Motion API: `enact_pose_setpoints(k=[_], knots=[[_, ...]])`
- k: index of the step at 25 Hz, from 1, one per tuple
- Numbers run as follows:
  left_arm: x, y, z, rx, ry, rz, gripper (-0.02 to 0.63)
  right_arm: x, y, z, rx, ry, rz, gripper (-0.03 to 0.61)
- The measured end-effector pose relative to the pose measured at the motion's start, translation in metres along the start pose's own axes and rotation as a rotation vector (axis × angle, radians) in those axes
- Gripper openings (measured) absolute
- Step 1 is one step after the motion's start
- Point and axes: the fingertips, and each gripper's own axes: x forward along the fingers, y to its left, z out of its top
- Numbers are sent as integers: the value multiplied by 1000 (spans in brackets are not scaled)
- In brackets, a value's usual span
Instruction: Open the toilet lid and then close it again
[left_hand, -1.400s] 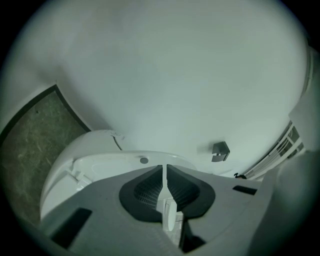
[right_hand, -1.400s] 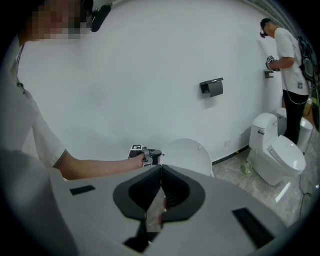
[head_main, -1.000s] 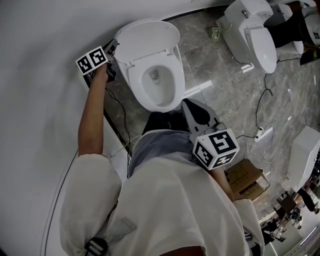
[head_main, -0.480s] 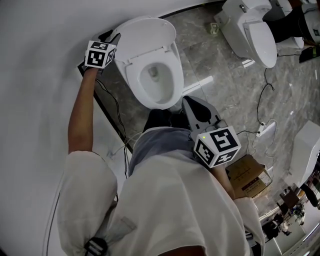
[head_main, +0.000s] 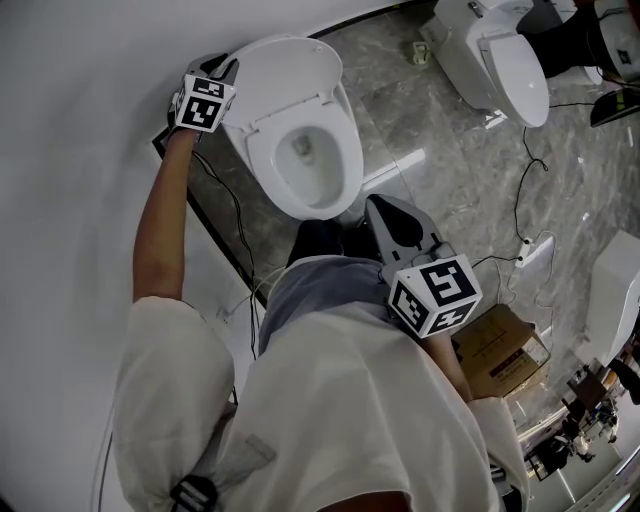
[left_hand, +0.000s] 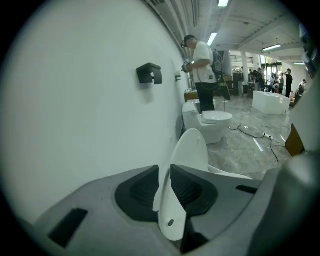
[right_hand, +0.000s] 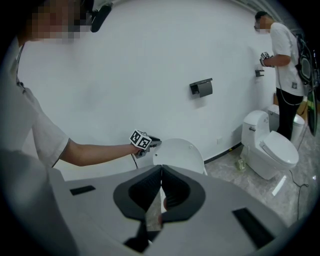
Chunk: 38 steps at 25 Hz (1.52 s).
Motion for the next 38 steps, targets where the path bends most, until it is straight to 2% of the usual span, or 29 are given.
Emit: enact_pose_setpoints(k=[4, 8, 19, 38], knots=[[8, -3, -2, 29, 28, -14, 57, -4, -1, -2, 3, 4, -10, 11], [12, -1, -4, 16, 44, -25, 57, -7, -4, -2, 3, 7, -19, 11], [3, -10, 1, -22, 18, -33, 48, -17, -5, -4, -5, 2, -11, 11], [-18, -41, -4, -181, 27, 5, 49, -47, -7, -25, -8, -8, 24, 11]])
